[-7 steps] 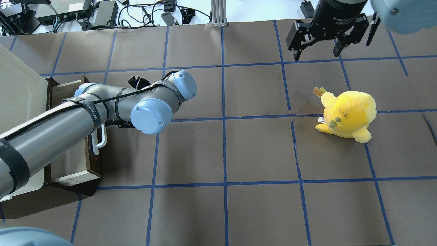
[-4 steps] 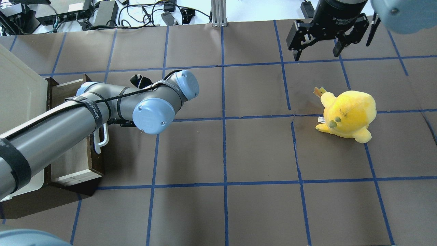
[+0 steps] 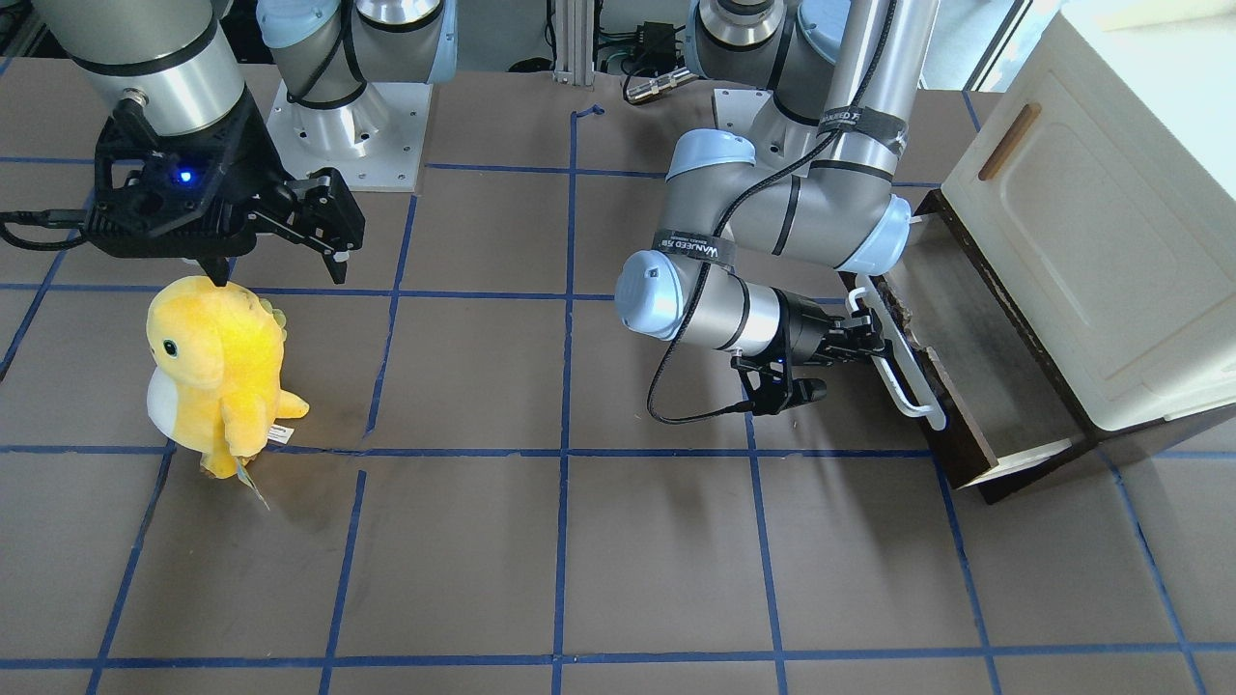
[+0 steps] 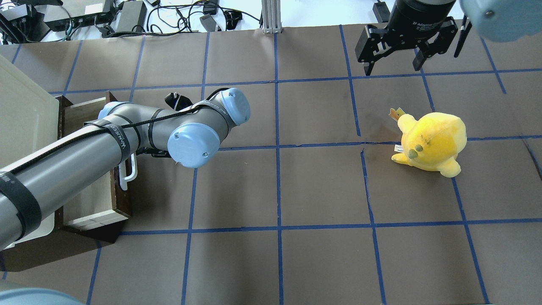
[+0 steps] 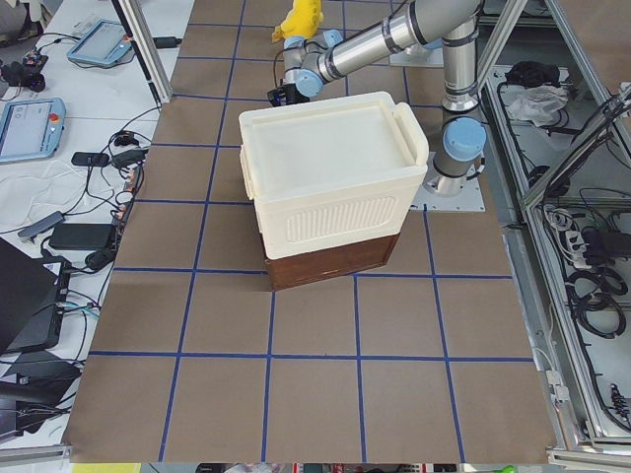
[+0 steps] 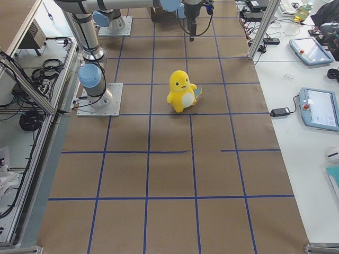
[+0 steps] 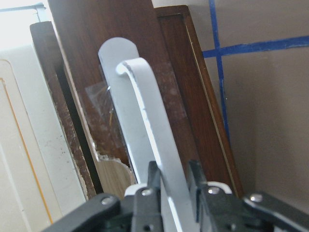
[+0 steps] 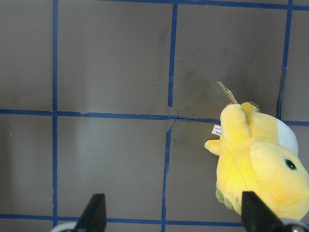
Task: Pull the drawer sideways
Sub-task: 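Pull the drawer handle with the left gripper away from the cabinet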
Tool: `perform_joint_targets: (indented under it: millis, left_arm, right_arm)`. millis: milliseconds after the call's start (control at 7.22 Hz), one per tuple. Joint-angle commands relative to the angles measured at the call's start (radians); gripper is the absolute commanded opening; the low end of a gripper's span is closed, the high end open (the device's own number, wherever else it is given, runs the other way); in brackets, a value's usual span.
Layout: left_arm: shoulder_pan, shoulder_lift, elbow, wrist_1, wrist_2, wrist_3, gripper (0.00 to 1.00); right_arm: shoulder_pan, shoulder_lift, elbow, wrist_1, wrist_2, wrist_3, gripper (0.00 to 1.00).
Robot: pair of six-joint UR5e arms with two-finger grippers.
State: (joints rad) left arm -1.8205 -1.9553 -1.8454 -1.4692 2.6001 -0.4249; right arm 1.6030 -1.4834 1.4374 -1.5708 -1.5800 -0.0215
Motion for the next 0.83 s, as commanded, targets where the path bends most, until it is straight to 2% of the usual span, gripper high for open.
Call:
perform_joint_targets:
  millis: [0, 138, 277, 415, 554, 692]
  left_arm:
    - [-0.002, -0.001, -0.002, -0.006, 0.002, 0.0, 0.48]
    - [-0.002, 0.001, -0.002, -0.008, 0.002, -0.001, 0.77]
    - [-0.002, 0.001, -0.003, -0.007, 0.002, -0.005, 0.92]
    - [-0.002, 0.007, -0.002, 0.001, 0.0, 0.0, 1.0]
    - [-0.006, 0.025, 0.005, 0.003, -0.047, 0.002, 1.0]
    - [-0.009, 0.048, 0.061, 0.003, -0.199, 0.027, 1.0]
  right_arm:
    - [0.0, 0.0, 0.0, 0.0, 0.0, 0.0, 1.0]
    - [0.0, 0.0, 0.0, 0.0, 0.0, 0.0, 1.0]
    - [0.0, 0.0, 0.0, 0.0, 0.0, 0.0, 1.0]
    - [0.0, 0.0, 0.0, 0.0, 0.0, 0.0, 1.0]
    - [0.0, 0.0, 0.0, 0.0, 0.0, 0.0, 1.0]
    - [0.0, 0.0, 0.0, 0.0, 0.0, 0.0, 1.0]
